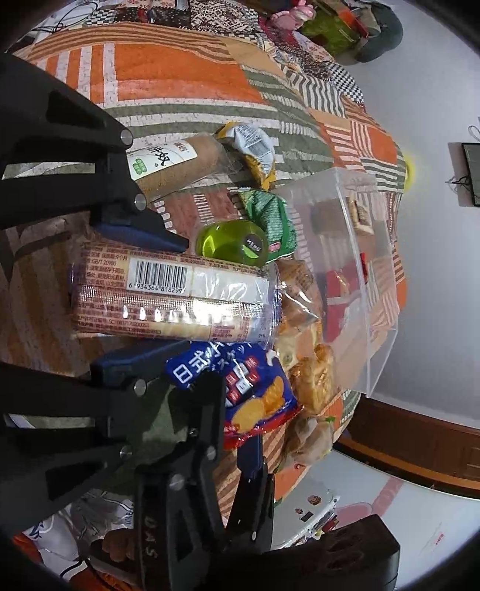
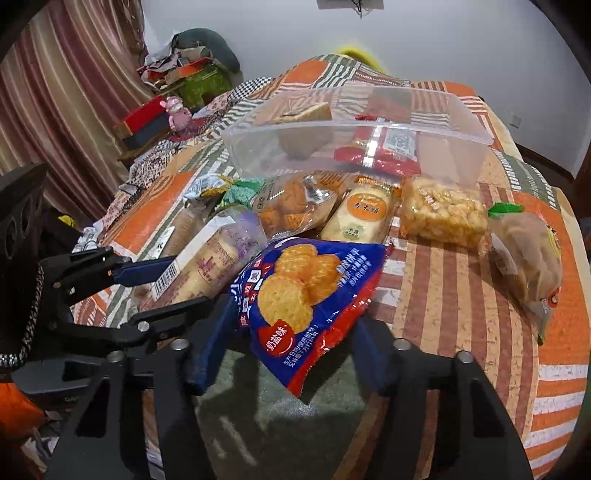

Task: Organize snacks
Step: 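Grasp the biscuit roll with left tool while right tool grasps blue cracker bag, then carry biscuit roll and blue cracker bag into the clear box and release both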

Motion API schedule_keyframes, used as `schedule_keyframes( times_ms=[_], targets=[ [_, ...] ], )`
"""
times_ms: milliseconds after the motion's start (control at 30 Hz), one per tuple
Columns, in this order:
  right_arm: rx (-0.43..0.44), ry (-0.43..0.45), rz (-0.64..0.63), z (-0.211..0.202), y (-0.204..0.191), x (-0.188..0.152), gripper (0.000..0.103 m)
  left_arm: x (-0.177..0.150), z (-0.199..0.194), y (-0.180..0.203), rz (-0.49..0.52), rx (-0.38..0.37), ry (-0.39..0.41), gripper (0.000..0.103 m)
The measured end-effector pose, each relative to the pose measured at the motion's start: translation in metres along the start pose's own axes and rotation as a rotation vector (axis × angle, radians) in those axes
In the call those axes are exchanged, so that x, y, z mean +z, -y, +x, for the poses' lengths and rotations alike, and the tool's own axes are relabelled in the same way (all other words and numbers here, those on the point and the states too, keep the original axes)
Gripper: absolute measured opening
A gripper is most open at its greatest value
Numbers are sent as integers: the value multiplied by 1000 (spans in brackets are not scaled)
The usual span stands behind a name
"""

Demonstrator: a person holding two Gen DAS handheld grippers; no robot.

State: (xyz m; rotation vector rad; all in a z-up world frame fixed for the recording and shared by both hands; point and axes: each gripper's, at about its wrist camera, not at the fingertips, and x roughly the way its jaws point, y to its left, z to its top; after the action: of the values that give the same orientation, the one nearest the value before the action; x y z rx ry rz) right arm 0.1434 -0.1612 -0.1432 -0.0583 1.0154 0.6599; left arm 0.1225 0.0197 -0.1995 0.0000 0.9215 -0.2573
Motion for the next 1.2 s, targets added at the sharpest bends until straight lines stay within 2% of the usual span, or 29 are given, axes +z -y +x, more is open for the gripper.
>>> schedule_keyframes(
  times_ms=[100, 500, 933, 1200],
  targets=[
    [5, 6, 8, -1, 2, 2, 44, 3, -6, -1, -4, 8, 21, 46],
    [-35, 67, 6, -28, 8, 8, 43, 20, -32, -19, -38, 65, 94, 46],
    [-114, 224, -23, -78, 26, 36, 42, 59, -50, -28, -56, 83, 189, 46],
    [-165, 266, -19, -77, 38, 59, 42, 92, -51, -22, -36, 84, 231, 46]
  ],
)
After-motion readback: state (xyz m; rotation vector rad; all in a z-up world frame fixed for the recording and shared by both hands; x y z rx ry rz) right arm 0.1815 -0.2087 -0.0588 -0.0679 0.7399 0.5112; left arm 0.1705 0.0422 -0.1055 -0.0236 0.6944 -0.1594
